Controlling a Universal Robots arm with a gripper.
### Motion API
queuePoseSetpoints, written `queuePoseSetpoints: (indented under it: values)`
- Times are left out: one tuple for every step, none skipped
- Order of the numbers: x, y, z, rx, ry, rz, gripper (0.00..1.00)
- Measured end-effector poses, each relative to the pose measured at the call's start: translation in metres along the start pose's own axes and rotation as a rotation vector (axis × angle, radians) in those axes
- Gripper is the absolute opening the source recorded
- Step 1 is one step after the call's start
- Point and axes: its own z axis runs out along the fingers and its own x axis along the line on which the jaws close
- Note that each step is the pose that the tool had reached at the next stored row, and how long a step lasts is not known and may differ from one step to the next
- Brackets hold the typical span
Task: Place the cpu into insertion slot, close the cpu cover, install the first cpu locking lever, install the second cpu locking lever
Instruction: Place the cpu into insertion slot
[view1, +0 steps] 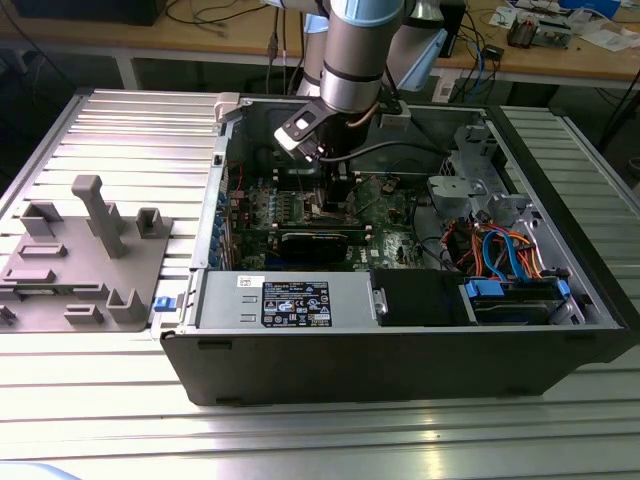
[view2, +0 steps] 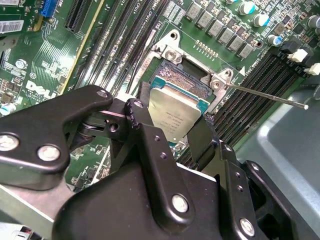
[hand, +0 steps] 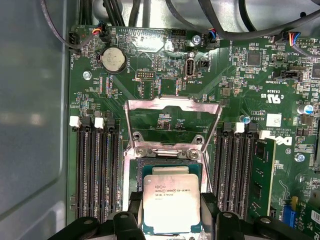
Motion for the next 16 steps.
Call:
queuePoseSetpoints:
  values:
    - [0.0, 0.0, 0.0001, 0.0, 0.0, 0.0, 0.54]
    - [0.0, -0.0001, 0.0003, 0.0, 0.0001, 0.0, 0.54]
    - [0.0, -0.0001, 0.0004, 0.0, 0.0001, 0.0, 0.54]
    - [0.0, -0.0002, 0.0005, 0.0, 0.0001, 0.0, 0.54]
    - [0.0, -0.0002, 0.0008, -0.0001, 0.0001, 0.0, 0.54]
    - [0.0, -0.0003, 0.0011, -0.0001, 0.0001, 0.0, 0.54]
    - [0.0001, -0.0004, 0.0014, -0.0001, 0.0002, 0.0, 0.54]
    - [0.0002, -0.0009, 0.0016, 0.0, 0.0001, 0.002, 0.54]
    - [0.0003, -0.0013, 0.002, 0.0, 0.0002, 0.007, 0.54]
    - [0.0003, -0.0013, 0.0023, 0.0, -0.0001, 0.012, 0.54]
    - [0.0003, -0.0013, 0.0026, 0.0001, -0.0004, 0.019, 0.54]
    - [0.0003, -0.0013, 0.0029, 0.0002, -0.0005, 0.029, 0.54]
    - [0.0003, -0.0013, 0.0031, 0.0003, -0.0004, 0.038, 0.54]
    - [0.0003, -0.0013, 0.0036, 0.0004, 0.0005, 0.053, 0.54]
    - [0.0003, -0.0014, 0.0043, 0.0004, 0.0013, 0.066, 0.54]
    - [0.0004, -0.0016, 0.005, 0.0004, 0.0015, 0.068, 0.54]
